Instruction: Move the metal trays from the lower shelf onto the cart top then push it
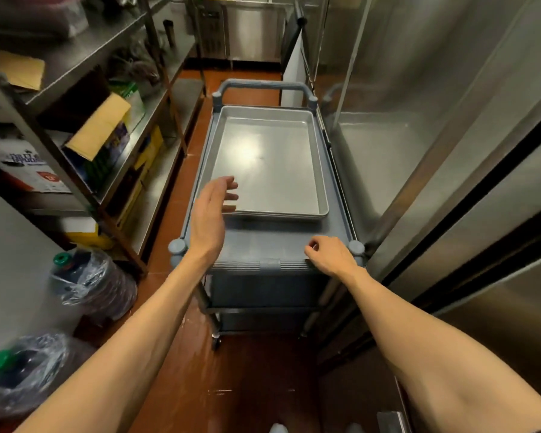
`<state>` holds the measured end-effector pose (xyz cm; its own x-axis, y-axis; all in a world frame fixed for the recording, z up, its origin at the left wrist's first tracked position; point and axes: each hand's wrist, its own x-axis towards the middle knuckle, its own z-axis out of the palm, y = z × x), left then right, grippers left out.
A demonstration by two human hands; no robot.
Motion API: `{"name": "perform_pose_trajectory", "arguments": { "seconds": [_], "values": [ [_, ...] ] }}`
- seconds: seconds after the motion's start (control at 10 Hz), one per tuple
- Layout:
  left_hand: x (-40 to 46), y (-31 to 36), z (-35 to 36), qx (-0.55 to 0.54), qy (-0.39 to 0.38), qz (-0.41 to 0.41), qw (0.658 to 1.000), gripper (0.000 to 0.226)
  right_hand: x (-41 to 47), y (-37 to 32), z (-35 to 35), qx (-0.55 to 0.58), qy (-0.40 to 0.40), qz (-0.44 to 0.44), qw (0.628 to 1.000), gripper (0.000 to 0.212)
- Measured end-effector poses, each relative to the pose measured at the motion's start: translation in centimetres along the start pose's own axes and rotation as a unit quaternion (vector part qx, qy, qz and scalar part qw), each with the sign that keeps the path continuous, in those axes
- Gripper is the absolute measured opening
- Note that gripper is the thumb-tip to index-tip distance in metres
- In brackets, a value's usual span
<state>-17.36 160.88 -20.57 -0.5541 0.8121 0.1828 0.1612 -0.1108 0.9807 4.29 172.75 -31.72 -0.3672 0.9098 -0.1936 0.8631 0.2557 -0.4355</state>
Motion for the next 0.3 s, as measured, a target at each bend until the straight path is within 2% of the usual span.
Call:
{"name": "perform_pose_trajectory", "arguments": {
  "seconds": [0.1,0.3],
  "values": [
    [-3.2,5.9,-2.7,-0.082,0.024,0.1,0.991,0.04,-2.3,-1.1,-1.6,0.043,-0.001,0.007,0.999,0.021],
    [-12.1,13.6,-9.1,-0.117,0.003,0.213,0.97,0.055,-9.8,-4.0,-2.6,0.059,0.095,0.037,0.993,0.023]
  ]
}}
